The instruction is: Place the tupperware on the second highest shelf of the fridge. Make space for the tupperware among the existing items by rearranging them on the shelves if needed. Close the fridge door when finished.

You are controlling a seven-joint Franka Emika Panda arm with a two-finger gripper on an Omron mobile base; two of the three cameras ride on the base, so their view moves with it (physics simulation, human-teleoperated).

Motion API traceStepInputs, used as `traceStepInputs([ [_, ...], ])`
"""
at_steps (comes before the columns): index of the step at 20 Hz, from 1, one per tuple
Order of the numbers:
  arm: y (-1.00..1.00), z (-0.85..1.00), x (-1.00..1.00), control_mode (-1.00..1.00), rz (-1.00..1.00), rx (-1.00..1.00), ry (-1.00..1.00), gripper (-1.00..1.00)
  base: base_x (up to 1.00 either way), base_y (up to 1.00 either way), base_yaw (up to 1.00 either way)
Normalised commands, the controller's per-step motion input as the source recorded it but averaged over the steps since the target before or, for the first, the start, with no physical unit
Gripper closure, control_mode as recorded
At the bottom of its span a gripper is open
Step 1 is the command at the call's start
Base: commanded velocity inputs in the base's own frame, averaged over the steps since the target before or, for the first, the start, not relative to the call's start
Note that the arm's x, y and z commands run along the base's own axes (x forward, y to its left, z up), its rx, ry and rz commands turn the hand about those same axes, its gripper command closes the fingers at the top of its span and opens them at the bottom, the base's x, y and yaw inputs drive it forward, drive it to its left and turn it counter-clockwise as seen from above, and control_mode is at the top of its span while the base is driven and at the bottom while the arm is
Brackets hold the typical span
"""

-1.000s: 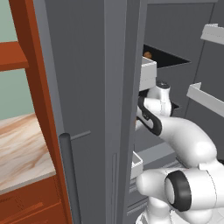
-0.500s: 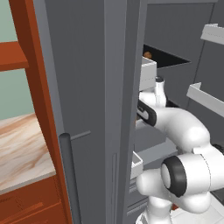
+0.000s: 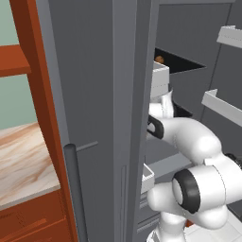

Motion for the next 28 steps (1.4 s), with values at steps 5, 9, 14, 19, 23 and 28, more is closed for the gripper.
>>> traceStepInputs([
  [5, 0.24, 0.0, 0.18, -1.0, -0.1, 0.0, -0.17, -1.0, 0.0, 0.0, 0.0],
  [9, 0.03, 0.0, 0.04, -1.0, -0.07, 0.0, -0.08, -1.0, 0.0, 0.0, 0.0],
  [14, 0.0, 0.29, -0.22, -1.0, -0.01, 0.02, -0.16, -1.0, 0.0, 0.0, 0.0],
  [19, -0.24, 0.62, -0.87, -1.0, 0.02, 0.06, -0.21, -1.0, 0.0, 0.0, 0.0],
  [23, -0.38, 0.29, -1.0, -1.0, 0.33, 0.01, -0.01, -1.0, 0.0, 0.0, 0.0],
  [28, -0.01, 0.05, -0.89, -1.0, 0.81, -0.2, 0.0, -1.0, 0.0, 0.0, 0.0],
])
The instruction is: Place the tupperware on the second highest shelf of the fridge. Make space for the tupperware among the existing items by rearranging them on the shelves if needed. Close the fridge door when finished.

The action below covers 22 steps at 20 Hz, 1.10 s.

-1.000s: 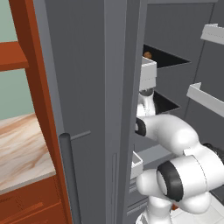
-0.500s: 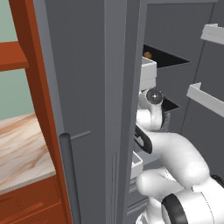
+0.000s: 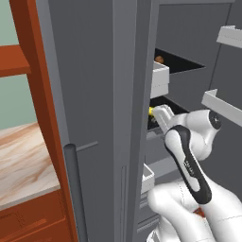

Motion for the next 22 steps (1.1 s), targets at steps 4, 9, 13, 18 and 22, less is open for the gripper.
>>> traceStepInputs([
  [4, 0.0, 0.02, -0.36, -1.0, 0.72, -0.47, 0.0, -1.0, 0.0, 0.0, 0.0],
  [9, 0.0, 0.2, -0.4, -1.0, 0.31, -0.59, 0.03, -1.0, 0.0, 0.0, 0.0],
  [13, -0.02, 0.04, -0.69, -1.0, 0.1, -0.5, 0.0, -1.0, 0.0, 0.0, 0.0],
  [18, -0.13, 0.1, -0.51, -1.0, 0.08, -0.13, -0.03, -1.0, 0.0, 0.0, 0.0],
  [22, 0.0, 0.0, -0.02, -1.0, 0.0, 0.0, 0.0, -1.0, 0.0, 0.0, 0.0],
])
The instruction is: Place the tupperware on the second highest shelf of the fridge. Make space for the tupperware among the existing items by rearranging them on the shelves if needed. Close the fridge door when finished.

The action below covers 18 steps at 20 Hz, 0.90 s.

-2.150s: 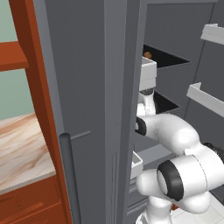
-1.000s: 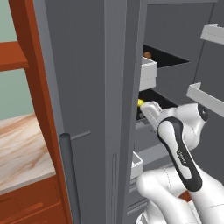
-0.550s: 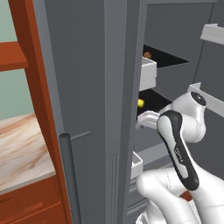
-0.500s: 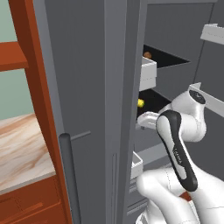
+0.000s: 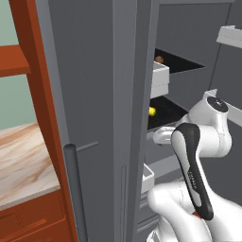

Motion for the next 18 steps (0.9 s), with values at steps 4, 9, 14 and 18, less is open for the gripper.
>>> traceStepInputs([
  [4, 0.0, 0.0, 0.0, -1.0, 0.0, 0.0, 0.0, -1.0, 0.0, 0.0, 0.0],
  [9, 0.0, 0.0, 0.0, 1.0, 0.0, 0.0, 0.0, -1.0, -0.34, -0.01, 0.14],
  [14, 0.0, 0.0, 0.0, 1.0, 0.0, 0.0, 0.0, -1.0, -0.32, -0.38, 0.35],
  [18, 0.0, 0.0, 0.0, 1.0, 0.0, 0.0, 0.0, -1.0, -0.26, -0.46, 0.34],
])
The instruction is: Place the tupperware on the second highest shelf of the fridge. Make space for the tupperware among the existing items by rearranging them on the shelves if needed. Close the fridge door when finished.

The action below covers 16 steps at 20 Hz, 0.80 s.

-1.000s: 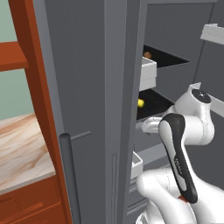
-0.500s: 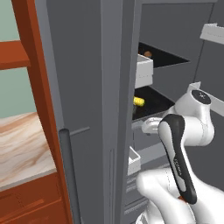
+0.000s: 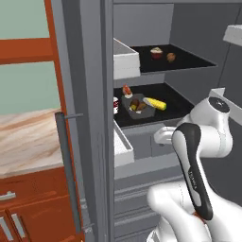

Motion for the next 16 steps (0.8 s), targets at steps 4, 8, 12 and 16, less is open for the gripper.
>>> traceStepInputs([
  [4, 0.0, 0.0, 0.0, 1.0, 0.0, 0.0, 0.0, -1.0, -0.52, -0.41, 0.3],
  [8, 0.0, 0.0, 0.0, 1.0, 0.0, 0.0, 0.0, -1.0, -0.74, -0.02, 0.11],
  [12, 0.0, 0.0, 0.0, 1.0, 0.0, 0.0, 0.0, -1.0, -0.27, 0.14, 0.0],
  [16, 0.0, 0.0, 0.0, 1.0, 0.0, 0.0, 0.0, -1.0, 0.03, 0.07, -0.07],
])
